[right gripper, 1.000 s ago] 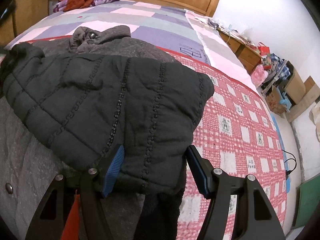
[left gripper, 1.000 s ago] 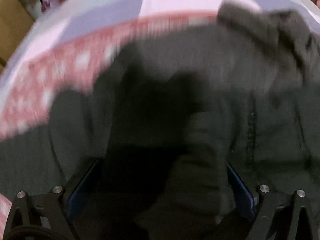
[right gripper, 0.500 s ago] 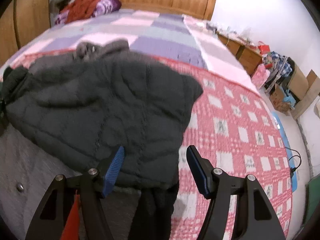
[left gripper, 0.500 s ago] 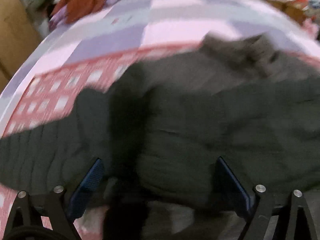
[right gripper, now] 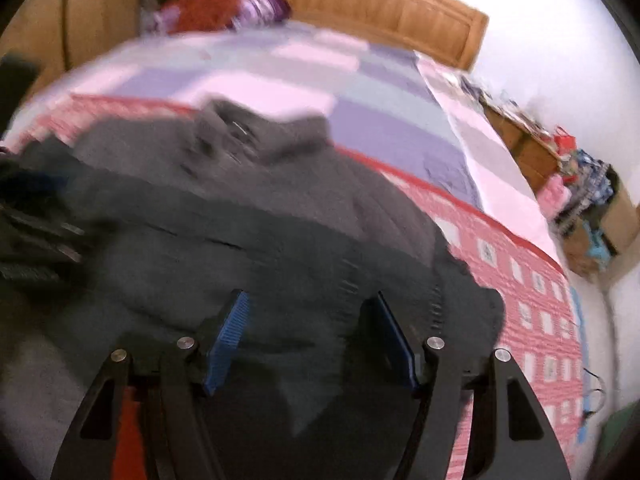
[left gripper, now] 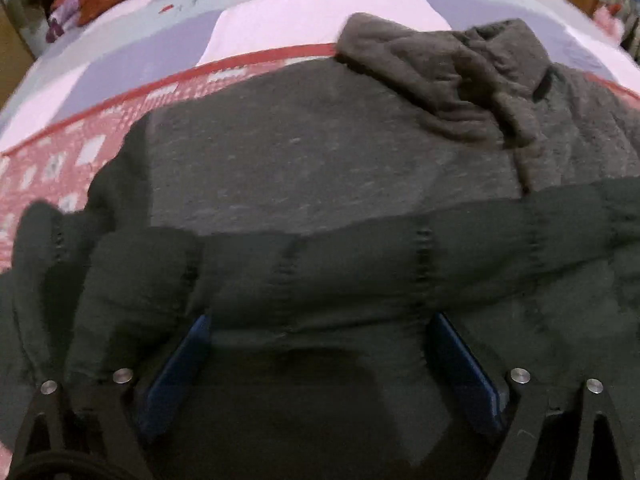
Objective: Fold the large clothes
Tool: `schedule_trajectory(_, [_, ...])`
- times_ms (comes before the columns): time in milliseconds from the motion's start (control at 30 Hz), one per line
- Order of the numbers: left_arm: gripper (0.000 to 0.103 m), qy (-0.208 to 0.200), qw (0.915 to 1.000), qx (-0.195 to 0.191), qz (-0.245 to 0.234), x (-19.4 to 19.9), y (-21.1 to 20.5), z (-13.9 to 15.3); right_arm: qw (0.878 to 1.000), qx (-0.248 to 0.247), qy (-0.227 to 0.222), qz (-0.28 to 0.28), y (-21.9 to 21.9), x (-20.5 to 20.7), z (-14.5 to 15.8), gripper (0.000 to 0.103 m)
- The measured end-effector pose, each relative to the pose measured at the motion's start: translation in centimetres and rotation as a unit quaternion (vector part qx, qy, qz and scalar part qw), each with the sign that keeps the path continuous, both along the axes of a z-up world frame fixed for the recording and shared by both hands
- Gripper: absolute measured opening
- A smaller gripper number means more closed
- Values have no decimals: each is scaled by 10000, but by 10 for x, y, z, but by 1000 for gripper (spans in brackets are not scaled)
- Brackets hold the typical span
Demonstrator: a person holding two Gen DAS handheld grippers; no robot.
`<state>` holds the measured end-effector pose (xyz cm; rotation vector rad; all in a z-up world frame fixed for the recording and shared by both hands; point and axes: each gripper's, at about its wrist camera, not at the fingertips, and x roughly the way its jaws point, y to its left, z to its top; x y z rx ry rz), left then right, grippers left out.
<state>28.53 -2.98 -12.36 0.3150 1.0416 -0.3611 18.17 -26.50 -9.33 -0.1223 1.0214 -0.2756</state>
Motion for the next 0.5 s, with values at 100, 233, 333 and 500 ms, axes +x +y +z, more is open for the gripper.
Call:
schedule_trajectory(100, [85,-456,9976,326,-404,-14,2,9,9941,635,61,-881,-73,-22,-15,86])
schedule_trajectory(233, [83,-443,9988,-154,-111,-13,23,17,9890,985,-33,-1103,-95,-38,-19,89])
schedule_trajectory(333, [83,-389,9985,-365,-128,-12,24,23,9925,646,-69,-1031,-83,-32,-19,89])
schedule_trajectory(500, [87,-619,9937,-804,-475,-27,19,52,9918,484,-342,-1130,-81,-41,-7,89])
